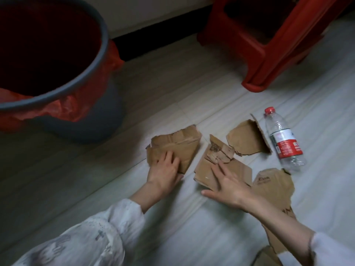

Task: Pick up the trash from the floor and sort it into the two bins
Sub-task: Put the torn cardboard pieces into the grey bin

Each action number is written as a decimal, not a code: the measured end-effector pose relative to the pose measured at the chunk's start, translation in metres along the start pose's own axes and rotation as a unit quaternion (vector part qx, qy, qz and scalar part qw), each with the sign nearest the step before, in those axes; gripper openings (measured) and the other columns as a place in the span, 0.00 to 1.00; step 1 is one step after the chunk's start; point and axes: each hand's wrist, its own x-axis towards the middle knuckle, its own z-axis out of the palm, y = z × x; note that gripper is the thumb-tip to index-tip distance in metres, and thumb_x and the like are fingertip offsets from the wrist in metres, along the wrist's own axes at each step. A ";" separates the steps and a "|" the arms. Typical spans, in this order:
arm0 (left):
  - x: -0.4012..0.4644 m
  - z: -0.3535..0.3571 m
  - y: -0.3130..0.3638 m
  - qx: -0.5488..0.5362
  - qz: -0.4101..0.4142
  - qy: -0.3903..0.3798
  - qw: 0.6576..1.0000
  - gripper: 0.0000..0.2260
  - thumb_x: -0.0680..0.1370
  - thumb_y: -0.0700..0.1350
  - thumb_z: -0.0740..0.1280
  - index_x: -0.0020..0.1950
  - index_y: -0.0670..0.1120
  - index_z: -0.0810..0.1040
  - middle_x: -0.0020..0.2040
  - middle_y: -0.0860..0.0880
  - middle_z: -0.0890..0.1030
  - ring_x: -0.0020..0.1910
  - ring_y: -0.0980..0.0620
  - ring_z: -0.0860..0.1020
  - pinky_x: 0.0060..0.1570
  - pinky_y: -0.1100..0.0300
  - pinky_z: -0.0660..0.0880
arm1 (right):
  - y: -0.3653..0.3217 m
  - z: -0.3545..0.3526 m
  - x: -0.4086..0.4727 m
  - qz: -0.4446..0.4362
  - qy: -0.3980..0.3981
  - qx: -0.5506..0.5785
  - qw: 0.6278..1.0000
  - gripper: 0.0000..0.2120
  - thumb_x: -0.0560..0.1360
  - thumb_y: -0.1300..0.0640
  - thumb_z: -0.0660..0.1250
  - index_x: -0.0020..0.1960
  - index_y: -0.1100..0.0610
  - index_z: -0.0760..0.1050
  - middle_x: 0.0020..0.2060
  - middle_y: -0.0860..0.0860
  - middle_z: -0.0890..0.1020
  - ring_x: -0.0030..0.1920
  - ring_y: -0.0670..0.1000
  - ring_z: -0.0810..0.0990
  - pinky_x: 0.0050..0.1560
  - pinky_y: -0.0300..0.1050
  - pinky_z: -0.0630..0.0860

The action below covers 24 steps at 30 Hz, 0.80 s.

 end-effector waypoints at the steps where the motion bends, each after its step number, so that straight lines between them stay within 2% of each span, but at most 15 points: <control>1: 0.003 0.001 -0.001 -0.012 -0.008 0.013 1.000 0.23 0.77 0.59 0.59 0.65 0.46 0.62 0.69 0.43 0.60 0.64 0.44 0.64 0.58 0.50 0.68 | 0.002 0.005 0.000 -0.004 0.008 -0.005 1.000 0.45 0.72 0.34 0.61 0.76 0.51 0.40 0.76 0.48 0.39 0.76 0.54 0.46 0.74 0.51 0.51; 4: 0.014 0.004 -0.007 -0.009 -0.039 0.022 0.999 0.30 0.73 0.65 0.60 0.66 0.48 0.60 0.69 0.42 0.60 0.63 0.42 0.65 0.62 0.48 0.66 | 0.008 0.018 0.006 0.003 0.049 -0.020 0.999 0.46 0.71 0.35 0.63 0.76 0.49 0.40 0.76 0.45 0.43 0.75 0.53 0.49 0.73 0.60 0.55; 6: 0.023 0.008 -0.011 0.026 -0.051 0.031 0.998 0.30 0.72 0.67 0.59 0.66 0.50 0.60 0.68 0.41 0.63 0.62 0.42 0.65 0.62 0.47 0.65 | 0.009 0.025 0.012 0.013 0.063 -0.022 0.998 0.45 0.71 0.37 0.64 0.76 0.49 0.42 0.75 0.46 0.43 0.75 0.53 0.48 0.72 0.64 0.53; 10: 0.033 0.012 -0.005 0.068 -0.064 0.040 0.995 0.31 0.71 0.70 0.57 0.64 0.49 0.60 0.67 0.39 0.63 0.62 0.42 0.65 0.63 0.45 0.62 | 0.010 0.040 0.018 0.005 0.077 -0.040 0.996 0.43 0.73 0.42 0.63 0.76 0.52 0.40 0.75 0.49 0.41 0.75 0.55 0.42 0.72 0.64 0.50; 13: 0.038 0.014 0.003 0.030 -0.104 0.026 0.994 0.35 0.68 0.73 0.57 0.64 0.49 0.61 0.70 0.38 0.58 0.66 0.40 0.62 0.66 0.42 0.56 | 0.014 0.041 0.015 0.000 0.083 -0.037 0.996 0.43 0.73 0.43 0.63 0.76 0.52 0.40 0.75 0.49 0.38 0.75 0.55 0.41 0.73 0.63 0.49; 15: 0.042 0.012 0.005 0.016 -0.124 0.030 0.992 0.37 0.67 0.73 0.59 0.65 0.47 0.60 0.71 0.39 0.57 0.66 0.39 0.62 0.66 0.43 0.58 | 0.017 0.040 0.012 -0.010 0.089 -0.031 0.995 0.43 0.72 0.44 0.63 0.77 0.52 0.41 0.75 0.49 0.37 0.76 0.54 0.41 0.74 0.61 0.49; 17: 0.046 0.010 0.008 0.004 -0.130 0.040 0.991 0.37 0.69 0.69 0.61 0.65 0.44 0.60 0.72 0.41 0.55 0.64 0.39 0.63 0.62 0.46 0.64 | 0.018 0.038 0.009 -0.018 0.089 -0.030 0.995 0.40 0.73 0.46 0.62 0.77 0.52 0.42 0.76 0.50 0.40 0.76 0.53 0.41 0.74 0.58 0.48; 19: 0.048 0.009 0.010 -0.026 -0.128 0.041 0.991 0.33 0.70 0.62 0.65 0.64 0.41 0.60 0.70 0.42 0.56 0.61 0.39 0.64 0.52 0.50 0.71 | 0.017 0.033 0.005 -0.021 0.083 -0.027 0.996 0.38 0.74 0.49 0.60 0.77 0.52 0.44 0.76 0.50 0.45 0.76 0.53 0.42 0.75 0.56 0.46; 21: 0.046 0.008 0.010 -0.053 -0.115 0.031 0.991 0.28 0.72 0.53 0.67 0.63 0.41 0.60 0.68 0.40 0.59 0.59 0.39 0.67 0.43 0.51 0.74 | 0.017 0.029 0.001 -0.032 0.096 -0.034 0.994 0.35 0.75 0.52 0.58 0.76 0.52 0.45 0.76 0.51 0.48 0.76 0.53 0.45 0.75 0.54 0.47; 24: 0.036 0.007 0.000 -0.060 -0.087 0.027 0.994 0.28 0.74 0.46 0.66 0.67 0.41 0.56 0.71 0.38 0.58 0.58 0.36 0.73 0.43 0.49 0.77 | 0.020 0.022 -0.007 -0.057 0.138 -0.039 0.988 0.31 0.76 0.57 0.59 0.76 0.55 0.53 0.74 0.54 0.58 0.74 0.55 0.57 0.73 0.51 0.56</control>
